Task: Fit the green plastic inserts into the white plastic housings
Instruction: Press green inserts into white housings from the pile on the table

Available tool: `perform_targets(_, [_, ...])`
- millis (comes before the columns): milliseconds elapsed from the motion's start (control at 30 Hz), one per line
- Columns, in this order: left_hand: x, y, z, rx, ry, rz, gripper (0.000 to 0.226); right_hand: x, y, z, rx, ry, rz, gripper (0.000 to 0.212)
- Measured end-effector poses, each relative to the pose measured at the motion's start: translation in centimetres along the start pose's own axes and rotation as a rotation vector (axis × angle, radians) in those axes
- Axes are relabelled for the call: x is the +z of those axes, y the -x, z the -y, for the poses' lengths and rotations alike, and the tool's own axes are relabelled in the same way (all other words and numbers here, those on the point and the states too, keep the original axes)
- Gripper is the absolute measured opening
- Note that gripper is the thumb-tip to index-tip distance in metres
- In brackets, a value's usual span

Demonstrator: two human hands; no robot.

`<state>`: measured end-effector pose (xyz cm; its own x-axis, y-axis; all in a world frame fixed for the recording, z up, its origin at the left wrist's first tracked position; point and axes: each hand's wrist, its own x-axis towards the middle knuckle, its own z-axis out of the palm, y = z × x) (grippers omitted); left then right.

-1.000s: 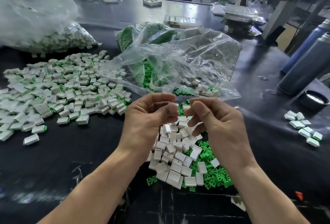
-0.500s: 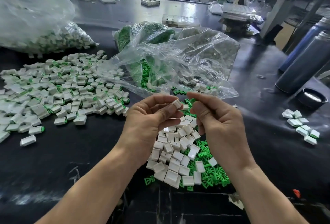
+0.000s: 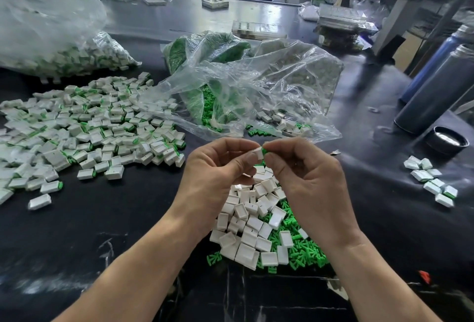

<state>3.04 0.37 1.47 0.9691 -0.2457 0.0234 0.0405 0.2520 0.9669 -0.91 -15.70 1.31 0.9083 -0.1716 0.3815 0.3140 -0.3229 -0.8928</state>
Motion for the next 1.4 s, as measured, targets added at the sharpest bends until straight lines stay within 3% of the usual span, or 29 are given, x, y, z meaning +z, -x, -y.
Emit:
perform_targets(167, [0.0, 0.1, 0.1, 0.034, -0.042, 0.002, 0.014, -0.1, -0.1, 0.1, 0.005, 0.01, 0.017, 0.018])
perform_targets(333, [0.0, 0.1, -0.1, 0.048, -0.044, 0.014, 0.01, -0.1, -0.2, 0.2, 0.197, -0.283, -0.009, 0.006])
perform_targets(433, [0.1, 0.2, -0.1, 0.06, -0.047, 0.016, 0.009, -0.1, -0.3, 0.1, 0.21, -0.311, 0.006, 0.005])
perform_targets(833, [0.2, 0.3, 0.1, 0.133, -0.188, -0.02, 0.011, -0.1, 0.2, -0.8, 0.03, 0.087, 0.027, 0.014])
perform_targets(1400, [-0.1, 0.5, -0.1, 0.189, -0.446, 0.002, 0.032, 0.1, 0.3, 0.0, -0.048, 0.313, 0.055, 0.012])
